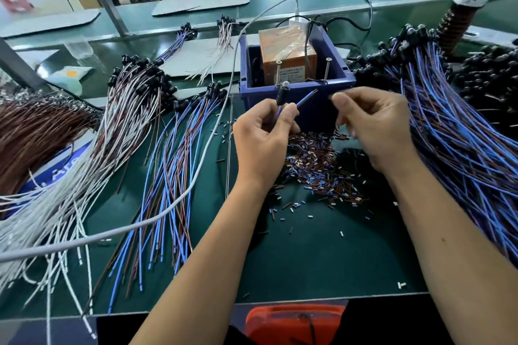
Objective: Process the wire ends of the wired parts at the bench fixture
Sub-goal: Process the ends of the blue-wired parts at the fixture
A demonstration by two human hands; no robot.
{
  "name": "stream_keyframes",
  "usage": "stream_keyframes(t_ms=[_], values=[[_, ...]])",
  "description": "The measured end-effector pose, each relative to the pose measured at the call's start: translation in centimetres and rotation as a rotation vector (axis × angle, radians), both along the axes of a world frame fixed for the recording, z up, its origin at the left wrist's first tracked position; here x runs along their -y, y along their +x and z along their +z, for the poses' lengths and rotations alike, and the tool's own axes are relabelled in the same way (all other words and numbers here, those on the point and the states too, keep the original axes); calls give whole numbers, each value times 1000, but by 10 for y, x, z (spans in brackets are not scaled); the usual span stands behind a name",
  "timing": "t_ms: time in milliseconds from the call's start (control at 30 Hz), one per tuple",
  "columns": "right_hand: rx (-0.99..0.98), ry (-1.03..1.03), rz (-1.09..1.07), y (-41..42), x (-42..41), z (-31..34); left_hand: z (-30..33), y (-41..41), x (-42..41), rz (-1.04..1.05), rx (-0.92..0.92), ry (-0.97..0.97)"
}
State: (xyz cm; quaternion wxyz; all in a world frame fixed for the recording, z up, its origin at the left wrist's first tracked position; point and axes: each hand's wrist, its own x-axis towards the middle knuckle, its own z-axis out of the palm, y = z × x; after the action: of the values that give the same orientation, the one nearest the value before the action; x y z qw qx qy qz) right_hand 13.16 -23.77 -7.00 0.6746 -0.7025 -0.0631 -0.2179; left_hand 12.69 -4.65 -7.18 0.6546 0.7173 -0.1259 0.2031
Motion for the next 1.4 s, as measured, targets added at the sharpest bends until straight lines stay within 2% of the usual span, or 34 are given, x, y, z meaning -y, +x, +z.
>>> stream_keyframes(t_ms=[100, 233, 300, 400, 533, 667, 900, 1400], values=[[5, 23, 100, -4, -26, -2, -2, -2, 6, 20, 14, 5], [-13, 230, 210, -9, -49, -2, -2, -2, 9, 11, 29, 28], [-55, 289, 175, -8, -51, -2, -1, -4, 11, 49, 71, 69], [-45, 305, 133, -6, -47, -3, -2, -6, 11, 169, 165, 126], [25, 341, 135, -4, -44, 0, -2, -3, 8, 420, 275, 101], [52, 265, 22, -3, -45, -1, 2, -2, 7, 526, 303, 57], [142, 28, -243, -6, -44, -1, 2, -2, 5, 525, 214, 47], [157, 4, -293, -6, -42, 3, 2, -2, 6, 450, 175, 22]])
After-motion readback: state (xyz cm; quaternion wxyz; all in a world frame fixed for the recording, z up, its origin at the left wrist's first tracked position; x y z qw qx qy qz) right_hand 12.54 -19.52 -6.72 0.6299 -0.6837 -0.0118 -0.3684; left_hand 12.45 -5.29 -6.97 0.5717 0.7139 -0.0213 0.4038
